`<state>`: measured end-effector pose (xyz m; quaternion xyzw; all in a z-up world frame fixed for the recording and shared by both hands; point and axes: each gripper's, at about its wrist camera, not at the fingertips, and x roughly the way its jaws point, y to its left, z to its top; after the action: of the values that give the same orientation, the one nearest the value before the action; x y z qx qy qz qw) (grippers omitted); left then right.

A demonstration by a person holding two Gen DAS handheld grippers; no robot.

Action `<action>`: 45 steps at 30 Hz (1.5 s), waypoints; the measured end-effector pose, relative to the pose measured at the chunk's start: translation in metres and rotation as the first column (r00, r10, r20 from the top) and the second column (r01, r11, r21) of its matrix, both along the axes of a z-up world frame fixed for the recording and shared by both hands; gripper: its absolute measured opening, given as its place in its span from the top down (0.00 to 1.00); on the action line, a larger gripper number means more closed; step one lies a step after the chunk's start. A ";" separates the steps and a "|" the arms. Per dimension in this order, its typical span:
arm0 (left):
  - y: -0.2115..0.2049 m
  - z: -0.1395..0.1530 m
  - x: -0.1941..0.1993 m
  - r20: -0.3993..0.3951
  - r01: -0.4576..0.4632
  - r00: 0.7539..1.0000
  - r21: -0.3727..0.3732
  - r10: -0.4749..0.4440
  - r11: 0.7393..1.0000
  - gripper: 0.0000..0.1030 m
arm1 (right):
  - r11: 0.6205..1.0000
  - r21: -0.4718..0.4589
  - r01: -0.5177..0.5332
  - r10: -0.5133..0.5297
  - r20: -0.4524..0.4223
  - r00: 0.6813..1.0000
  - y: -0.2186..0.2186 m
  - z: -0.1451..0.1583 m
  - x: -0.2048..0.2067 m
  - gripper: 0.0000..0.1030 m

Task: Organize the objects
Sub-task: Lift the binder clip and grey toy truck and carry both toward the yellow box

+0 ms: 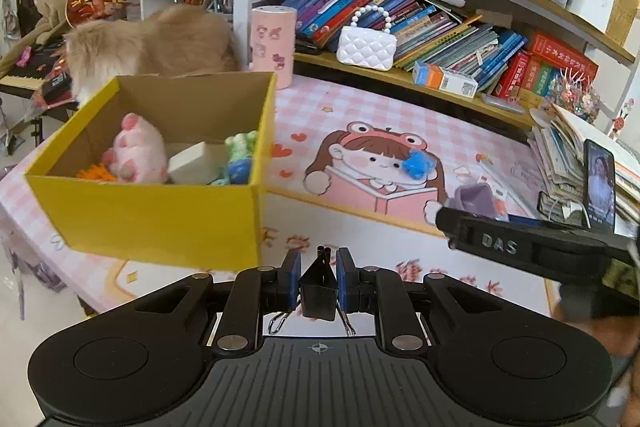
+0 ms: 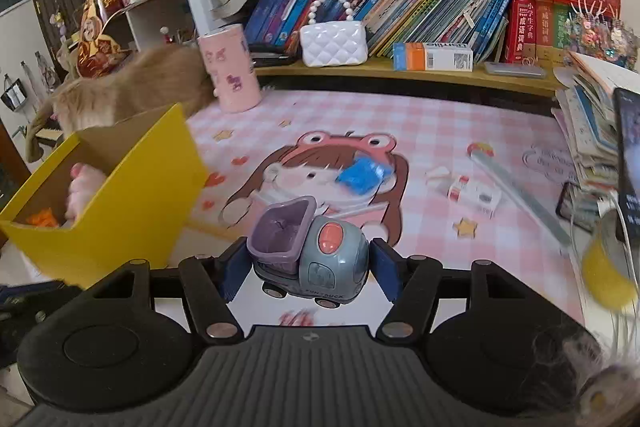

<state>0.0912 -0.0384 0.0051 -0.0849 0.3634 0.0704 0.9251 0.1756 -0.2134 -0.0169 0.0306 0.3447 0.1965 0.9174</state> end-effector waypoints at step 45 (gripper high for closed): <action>0.193 0.005 -0.177 0.066 -0.033 0.997 0.006 0.032 0.999 0.84 | 0.993 -0.065 -0.102 0.102 -0.008 0.995 0.212 0.025 -0.212 0.40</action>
<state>-0.0855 0.1542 0.0096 -0.0897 0.3308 0.0838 0.9357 -0.0361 -0.0018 0.0084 -0.0164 0.3543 0.2316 0.9058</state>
